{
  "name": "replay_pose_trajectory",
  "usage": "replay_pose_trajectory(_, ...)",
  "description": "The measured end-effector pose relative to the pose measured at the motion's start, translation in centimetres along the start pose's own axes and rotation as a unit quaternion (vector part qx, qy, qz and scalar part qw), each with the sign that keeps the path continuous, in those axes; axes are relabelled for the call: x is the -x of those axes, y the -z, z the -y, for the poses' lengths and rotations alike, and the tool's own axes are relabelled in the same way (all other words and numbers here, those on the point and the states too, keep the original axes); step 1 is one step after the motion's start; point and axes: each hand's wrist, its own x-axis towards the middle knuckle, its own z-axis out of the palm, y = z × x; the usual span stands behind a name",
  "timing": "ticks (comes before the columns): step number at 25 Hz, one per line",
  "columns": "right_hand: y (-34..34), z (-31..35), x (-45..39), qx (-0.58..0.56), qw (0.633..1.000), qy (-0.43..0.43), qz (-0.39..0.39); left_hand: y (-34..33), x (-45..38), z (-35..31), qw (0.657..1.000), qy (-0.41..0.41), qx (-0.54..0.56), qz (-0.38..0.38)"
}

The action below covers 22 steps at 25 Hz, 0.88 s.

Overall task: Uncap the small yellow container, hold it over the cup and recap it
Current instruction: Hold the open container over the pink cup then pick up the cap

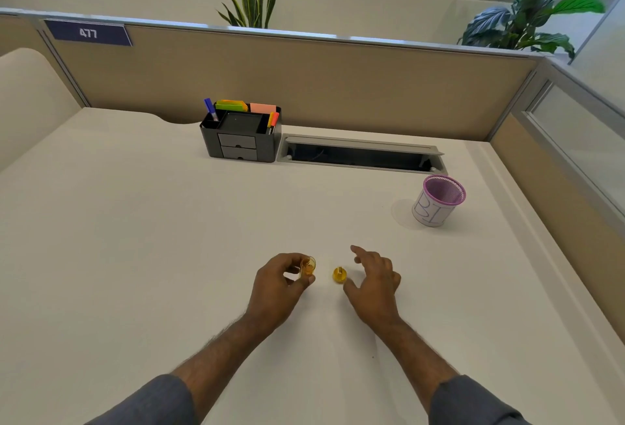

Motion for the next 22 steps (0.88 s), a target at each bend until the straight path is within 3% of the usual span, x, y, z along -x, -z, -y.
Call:
replay_pose_trajectory(2, 0.1, 0.9, 0.6, -0.04, 0.998, 0.05, -0.021, -0.2, -0.4, -0.7, 1.0, -0.001, 0.004, -0.02)
replay_pose_trajectory(6, 0.0, 3.1, 1.3, -0.13, 0.983, 0.129, 0.009, -1.2, -1.2, -2.3, 0.999, -0.015, 0.051, -0.006)
replay_pose_trajectory(11, 0.8, 3.0, 0.6, -0.18, 0.978, 0.101, -0.022, -2.2, -1.9, -3.3, 0.996, -0.04, 0.071, 0.033)
replay_pose_trajectory(15, 2.7, 1.1, -0.4, -0.178, 0.98, 0.065, -0.063, -2.0, -2.8, -1.5, 0.993, -0.085, -0.08, 0.012)
replay_pose_trajectory(18, 4.9, -1.0, -1.9, -0.184, 0.977, 0.027, -0.106, -1.6, -3.5, 1.3, 0.964, -0.095, -0.248, 0.005)
replay_pose_trajectory(22, 7.7, -3.4, -4.1, -0.158, 0.973, -0.008, -0.167, -2.0, -3.9, 3.7, 0.936, -0.102, -0.334, 0.035)
